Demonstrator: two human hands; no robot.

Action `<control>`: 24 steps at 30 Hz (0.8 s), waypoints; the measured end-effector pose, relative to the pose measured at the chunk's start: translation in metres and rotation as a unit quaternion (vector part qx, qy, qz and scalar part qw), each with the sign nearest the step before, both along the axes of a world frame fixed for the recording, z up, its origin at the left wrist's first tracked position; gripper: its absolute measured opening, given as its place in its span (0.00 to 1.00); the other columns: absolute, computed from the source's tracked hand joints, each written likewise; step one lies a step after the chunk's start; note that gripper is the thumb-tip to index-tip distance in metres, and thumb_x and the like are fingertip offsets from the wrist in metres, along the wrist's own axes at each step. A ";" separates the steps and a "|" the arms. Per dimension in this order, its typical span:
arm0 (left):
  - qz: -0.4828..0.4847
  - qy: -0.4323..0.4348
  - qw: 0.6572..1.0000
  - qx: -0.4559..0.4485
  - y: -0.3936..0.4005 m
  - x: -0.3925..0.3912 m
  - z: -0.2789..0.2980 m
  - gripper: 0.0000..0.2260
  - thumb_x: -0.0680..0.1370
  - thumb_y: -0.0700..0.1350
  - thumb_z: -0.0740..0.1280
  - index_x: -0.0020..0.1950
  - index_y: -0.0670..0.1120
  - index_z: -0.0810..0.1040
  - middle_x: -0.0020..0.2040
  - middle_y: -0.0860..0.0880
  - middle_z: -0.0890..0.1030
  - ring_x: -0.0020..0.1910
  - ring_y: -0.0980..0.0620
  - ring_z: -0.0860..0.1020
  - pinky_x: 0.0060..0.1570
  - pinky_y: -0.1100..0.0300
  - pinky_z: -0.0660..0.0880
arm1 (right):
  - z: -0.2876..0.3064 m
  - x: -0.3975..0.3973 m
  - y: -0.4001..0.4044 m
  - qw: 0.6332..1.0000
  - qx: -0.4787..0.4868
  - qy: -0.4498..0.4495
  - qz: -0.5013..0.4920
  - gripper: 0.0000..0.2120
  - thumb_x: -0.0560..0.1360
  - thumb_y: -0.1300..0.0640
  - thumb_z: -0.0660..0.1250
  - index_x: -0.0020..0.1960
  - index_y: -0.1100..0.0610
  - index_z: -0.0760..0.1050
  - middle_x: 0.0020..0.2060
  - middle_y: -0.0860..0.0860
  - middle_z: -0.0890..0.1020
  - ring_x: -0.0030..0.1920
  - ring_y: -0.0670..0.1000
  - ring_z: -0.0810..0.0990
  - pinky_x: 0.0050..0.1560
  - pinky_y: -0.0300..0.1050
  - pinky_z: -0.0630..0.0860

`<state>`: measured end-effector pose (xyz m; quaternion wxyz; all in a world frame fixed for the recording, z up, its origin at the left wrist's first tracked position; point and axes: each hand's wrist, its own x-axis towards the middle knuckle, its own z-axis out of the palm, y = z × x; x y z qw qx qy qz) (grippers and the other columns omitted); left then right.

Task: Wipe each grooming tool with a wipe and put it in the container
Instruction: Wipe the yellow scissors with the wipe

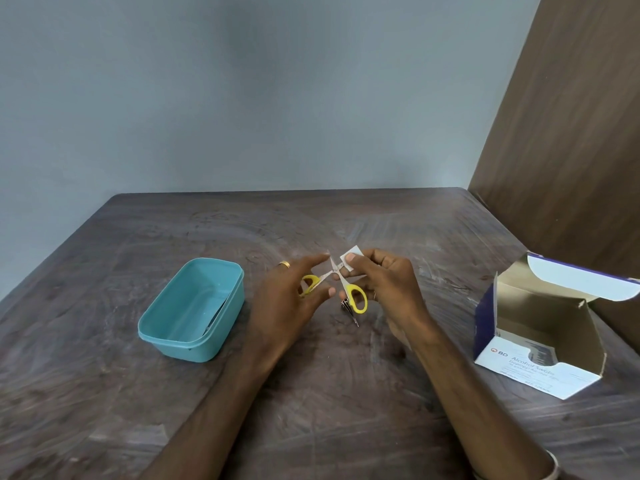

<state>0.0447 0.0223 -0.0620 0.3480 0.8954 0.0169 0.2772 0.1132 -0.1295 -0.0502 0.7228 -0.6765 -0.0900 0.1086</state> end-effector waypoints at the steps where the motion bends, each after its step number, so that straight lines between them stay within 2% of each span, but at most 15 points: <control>1: -0.004 -0.015 1.000 0.026 0.000 0.000 -0.002 0.21 0.73 0.48 0.76 0.65 0.53 0.79 0.51 0.51 0.83 0.44 0.55 0.79 0.42 0.63 0.75 | 0.000 0.000 0.001 1.000 0.005 0.005 0.006 0.06 0.78 0.59 0.69 0.47 0.61 0.82 0.39 0.58 0.87 0.30 0.56 0.85 0.28 0.43 0.79; 3: -0.009 -0.051 0.995 0.083 0.000 0.002 -0.008 0.19 0.73 0.45 0.76 0.63 0.51 0.81 0.50 0.48 0.84 0.43 0.50 0.81 0.40 0.57 0.78 | -0.001 0.000 0.002 0.999 0.014 0.014 0.029 0.05 0.77 0.60 0.69 0.44 0.60 0.81 0.39 0.59 0.87 0.31 0.58 0.85 0.30 0.45 0.81; 6: 0.007 -0.106 0.985 0.138 0.001 0.003 -0.011 0.15 0.73 0.44 0.74 0.59 0.50 0.83 0.41 0.48 0.85 0.35 0.49 0.81 0.35 0.60 0.75 | -0.003 0.000 0.003 0.998 0.016 0.015 0.052 0.06 0.77 0.59 0.70 0.43 0.60 0.81 0.40 0.59 0.87 0.35 0.62 0.85 0.34 0.50 0.82; 8: 0.004 -0.127 0.981 0.145 0.002 0.003 -0.012 0.15 0.73 0.42 0.73 0.59 0.49 0.83 0.41 0.49 0.86 0.34 0.50 0.81 0.36 0.62 0.73 | -0.003 0.001 0.001 0.998 0.027 0.018 0.054 0.06 0.77 0.58 0.70 0.44 0.59 0.83 0.40 0.59 0.87 0.35 0.61 0.84 0.34 0.50 0.82; 11: 0.023 -0.125 0.985 0.115 0.000 0.001 -0.011 0.13 0.74 0.39 0.74 0.58 0.48 0.84 0.38 0.49 0.86 0.31 0.50 0.80 0.32 0.56 0.78 | -0.004 0.002 0.001 0.997 0.035 0.012 0.067 0.07 0.78 0.57 0.70 0.48 0.61 0.83 0.42 0.60 0.87 0.32 0.55 0.83 0.32 0.46 0.80; 13: 0.052 -0.090 0.994 0.039 -0.002 0.003 -0.012 0.07 0.77 0.43 0.72 0.54 0.48 0.84 0.36 0.50 0.84 0.32 0.51 0.80 0.34 0.51 0.78 | -0.007 0.003 0.001 0.997 0.040 0.002 0.061 0.07 0.77 0.58 0.70 0.49 0.61 0.83 0.43 0.60 0.87 0.30 0.53 0.82 0.31 0.45 0.79; 15: 0.055 -0.039 0.991 -0.113 -0.003 0.004 -0.012 0.04 0.77 0.45 0.71 0.51 0.50 0.84 0.40 0.53 0.86 0.39 0.53 0.83 0.42 0.50 0.80 | -0.008 0.004 0.001 0.998 0.048 -0.011 0.048 0.05 0.77 0.60 0.71 0.49 0.62 0.82 0.43 0.59 0.87 0.27 0.52 0.80 0.29 0.43 0.78; 17: 0.052 -0.008 0.963 -0.263 -0.005 0.006 -0.010 0.02 0.77 0.44 0.71 0.48 0.49 0.83 0.41 0.52 0.87 0.43 0.56 0.85 0.45 0.53 0.81 | -0.008 0.005 0.001 0.997 0.059 -0.015 0.040 0.05 0.76 0.61 0.71 0.51 0.62 0.81 0.43 0.59 0.87 0.25 0.51 0.79 0.28 0.42 0.77; 18: 0.050 -0.001 0.949 -0.310 -0.006 0.005 -0.009 0.02 0.78 0.43 0.70 0.48 0.46 0.82 0.41 0.51 0.87 0.42 0.56 0.85 0.44 0.56 0.81 | -0.007 0.005 0.000 0.997 0.061 -0.015 0.040 0.06 0.76 0.61 0.72 0.51 0.62 0.80 0.43 0.59 0.87 0.24 0.51 0.78 0.27 0.42 0.77; 20: 0.043 0.006 0.927 -0.372 -0.008 0.005 -0.007 0.03 0.78 0.41 0.69 0.48 0.41 0.81 0.41 0.47 0.87 0.41 0.53 0.86 0.42 0.58 0.81 | -0.007 0.005 0.000 0.997 0.052 -0.014 0.047 0.05 0.75 0.60 0.72 0.50 0.61 0.81 0.43 0.59 0.87 0.24 0.52 0.78 0.27 0.42 0.75; 24: 0.019 0.028 0.883 -0.468 -0.014 0.003 -0.008 0.04 0.79 0.40 0.68 0.47 0.42 0.81 0.41 0.44 0.87 0.42 0.49 0.86 0.41 0.57 0.82 | -0.014 0.003 0.006 0.997 0.020 -0.031 0.062 0.03 0.72 0.61 0.76 0.45 0.58 0.83 0.37 0.57 0.85 0.24 0.52 0.75 0.25 0.41 0.73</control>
